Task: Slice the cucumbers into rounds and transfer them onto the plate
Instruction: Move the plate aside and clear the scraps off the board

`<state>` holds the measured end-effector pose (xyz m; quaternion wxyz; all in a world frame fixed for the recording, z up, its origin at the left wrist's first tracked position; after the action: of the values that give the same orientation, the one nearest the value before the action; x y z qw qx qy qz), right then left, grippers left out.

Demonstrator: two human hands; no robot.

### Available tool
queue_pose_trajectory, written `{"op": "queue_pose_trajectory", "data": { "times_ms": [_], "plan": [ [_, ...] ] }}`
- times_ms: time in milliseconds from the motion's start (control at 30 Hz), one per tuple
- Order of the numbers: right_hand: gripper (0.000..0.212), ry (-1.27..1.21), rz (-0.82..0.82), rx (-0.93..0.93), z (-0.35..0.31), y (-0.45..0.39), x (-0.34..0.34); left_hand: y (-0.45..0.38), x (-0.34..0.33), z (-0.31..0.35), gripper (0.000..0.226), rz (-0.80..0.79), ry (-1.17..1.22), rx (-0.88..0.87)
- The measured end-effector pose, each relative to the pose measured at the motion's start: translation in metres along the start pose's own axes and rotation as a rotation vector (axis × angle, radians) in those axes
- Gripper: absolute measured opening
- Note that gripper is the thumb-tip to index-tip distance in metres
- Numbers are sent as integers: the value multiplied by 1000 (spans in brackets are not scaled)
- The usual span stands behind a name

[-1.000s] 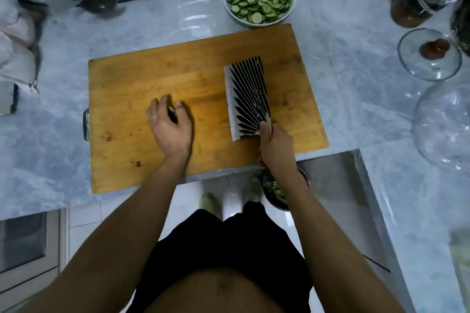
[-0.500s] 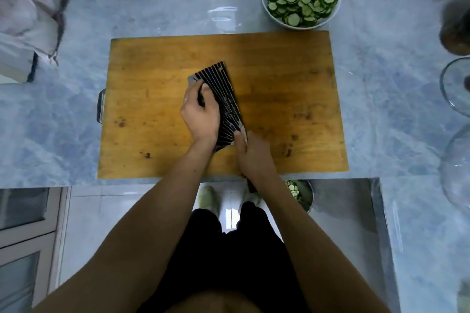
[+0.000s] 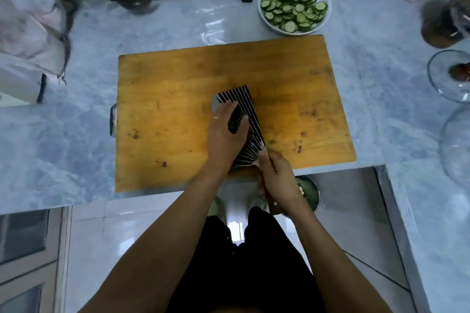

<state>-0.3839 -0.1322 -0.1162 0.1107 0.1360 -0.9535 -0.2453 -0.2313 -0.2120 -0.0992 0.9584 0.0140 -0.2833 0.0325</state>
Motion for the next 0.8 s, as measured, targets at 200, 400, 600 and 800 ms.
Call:
{"op": "queue_pose_trajectory", "data": {
  "times_ms": [200, 400, 600, 800],
  "plan": [
    [37, -178, 171, -88, 11, 43, -3, 14, -21, 14, 45, -210, 41, -119],
    [33, -289, 259, -99, 26, 87, -2, 50, -26, 44, 47, -261, 204, -129],
    [34, -317, 287, -101, 65, 143, 6, 105, -50, 64, 57, -330, 252, -161],
    [33, -376, 312, -161, 127, 219, 32, 187, -116, 80, 40, -347, -44, -330]
  ]
}}
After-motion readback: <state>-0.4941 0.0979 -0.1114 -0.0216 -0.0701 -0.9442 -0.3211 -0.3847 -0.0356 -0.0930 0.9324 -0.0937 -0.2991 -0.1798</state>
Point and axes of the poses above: each hand's wrist, its own y-axis away from the middle knuckle, its own x-axis out of the back of the hand, z = x × y, the point moved 8 cm from there along -y, towards the middle knuckle, and after that the axes turned 9 degrees about -z, right-handed, at the moved point
